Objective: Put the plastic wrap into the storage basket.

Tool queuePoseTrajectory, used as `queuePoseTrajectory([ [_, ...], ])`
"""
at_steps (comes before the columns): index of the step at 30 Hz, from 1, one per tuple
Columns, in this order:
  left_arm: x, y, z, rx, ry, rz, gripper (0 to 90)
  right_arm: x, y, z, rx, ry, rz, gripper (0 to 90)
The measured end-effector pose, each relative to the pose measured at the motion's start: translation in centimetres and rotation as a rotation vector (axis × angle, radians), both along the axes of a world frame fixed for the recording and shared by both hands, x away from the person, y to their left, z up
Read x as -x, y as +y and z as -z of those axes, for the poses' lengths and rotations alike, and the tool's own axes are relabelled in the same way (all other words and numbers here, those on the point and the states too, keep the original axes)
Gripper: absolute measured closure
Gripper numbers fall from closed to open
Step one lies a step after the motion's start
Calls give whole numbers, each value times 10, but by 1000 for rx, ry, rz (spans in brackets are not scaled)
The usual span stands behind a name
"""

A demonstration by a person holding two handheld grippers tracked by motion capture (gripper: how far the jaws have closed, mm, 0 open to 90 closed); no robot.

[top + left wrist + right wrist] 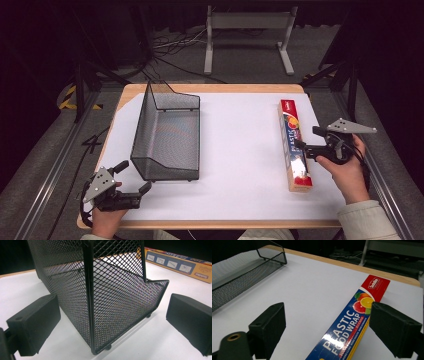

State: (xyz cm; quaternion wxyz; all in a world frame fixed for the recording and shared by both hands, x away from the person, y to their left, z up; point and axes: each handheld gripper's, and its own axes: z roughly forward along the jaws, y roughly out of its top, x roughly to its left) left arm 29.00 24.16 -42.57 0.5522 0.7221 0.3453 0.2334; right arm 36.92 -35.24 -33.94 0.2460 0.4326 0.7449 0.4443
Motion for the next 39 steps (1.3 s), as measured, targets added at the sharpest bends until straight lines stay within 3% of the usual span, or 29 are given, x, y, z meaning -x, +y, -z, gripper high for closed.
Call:
queuePoseTrajectory([
  [3, 1, 1, 0, 0, 2, -2, 2, -9, 4, -3, 34, 12, 16, 144],
  [9, 2, 2, 0, -2, 0, -4, 2, -23, 9, -7, 54, 28, 36, 144],
  [12, 2, 2, 0, 0, 0, -5, 2, -29, 12, -8, 130, -1, 61, 163],
  [16, 2, 3, 1, 0, 1, -6, 2, -36, 14, -10, 127, 42, 80, 175],
  [17, 2, 3, 1, 1, 2, -6, 2, -41, 15, -8, 100, 76, 103, 223],
  [18, 2, 3, 1, 1, 2, -6, 2, -41, 15, -8, 100, 76, 103, 223],
  [20, 2, 3, 1, 3, 0, -6, 2, -47, 16, -6, 88, 146, 107, 235],
  [21, 1, 3, 1, -2, -2, -5, 2, -50, 17, -4, 105, 172, 100, 236],
  [23, 1, 2, 1, 0, 4, -3, 2, -57, 21, -1, 190, 236, 118, 261],
  [26, 1, 3, 1, 2, 4, -3, 2, -64, 27, 3, 212, 324, 152, 267],
  [34, 1, 2, 1, -5, 2, -3, 2, -81, 34, 17, 249, 458, 234, 289],
  [39, 0, 2, 2, -10, 8, -7, 4, -87, 34, 23, 224, 510, 255, 288],
])
